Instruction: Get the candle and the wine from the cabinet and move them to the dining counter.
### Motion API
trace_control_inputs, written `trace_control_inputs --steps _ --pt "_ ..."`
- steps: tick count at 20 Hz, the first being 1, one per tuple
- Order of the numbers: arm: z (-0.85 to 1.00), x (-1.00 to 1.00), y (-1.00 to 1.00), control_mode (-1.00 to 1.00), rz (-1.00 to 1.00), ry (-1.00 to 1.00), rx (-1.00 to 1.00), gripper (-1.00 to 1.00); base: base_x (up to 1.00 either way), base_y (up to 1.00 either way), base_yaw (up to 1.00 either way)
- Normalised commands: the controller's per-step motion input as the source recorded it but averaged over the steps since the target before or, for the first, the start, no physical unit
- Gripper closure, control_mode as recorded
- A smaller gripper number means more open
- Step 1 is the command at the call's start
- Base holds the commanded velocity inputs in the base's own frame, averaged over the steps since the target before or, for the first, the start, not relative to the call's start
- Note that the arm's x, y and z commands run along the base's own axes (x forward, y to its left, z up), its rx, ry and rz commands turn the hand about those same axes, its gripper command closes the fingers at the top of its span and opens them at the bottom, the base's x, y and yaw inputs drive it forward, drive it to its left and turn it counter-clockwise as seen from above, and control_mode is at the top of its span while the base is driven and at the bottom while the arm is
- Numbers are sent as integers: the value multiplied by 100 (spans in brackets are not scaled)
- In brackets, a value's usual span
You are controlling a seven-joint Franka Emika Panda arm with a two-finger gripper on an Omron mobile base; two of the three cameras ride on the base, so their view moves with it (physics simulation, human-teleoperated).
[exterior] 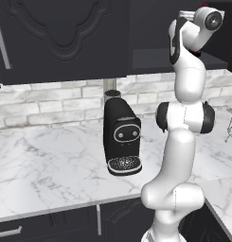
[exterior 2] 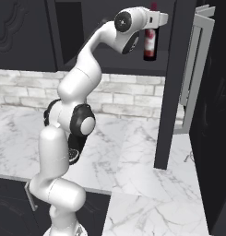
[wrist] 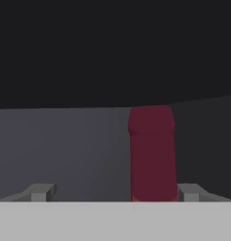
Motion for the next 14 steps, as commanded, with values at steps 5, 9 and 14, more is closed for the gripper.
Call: trace_control_inputs --steps 5,9,14 --pt "0 0 0 -100 0 0 0 100 0 0 0" --pt "0 0 0 -100 0 0 0 100 0 0 0" --pt "0 0 0 -100 0 0 0 100 0 0 0"
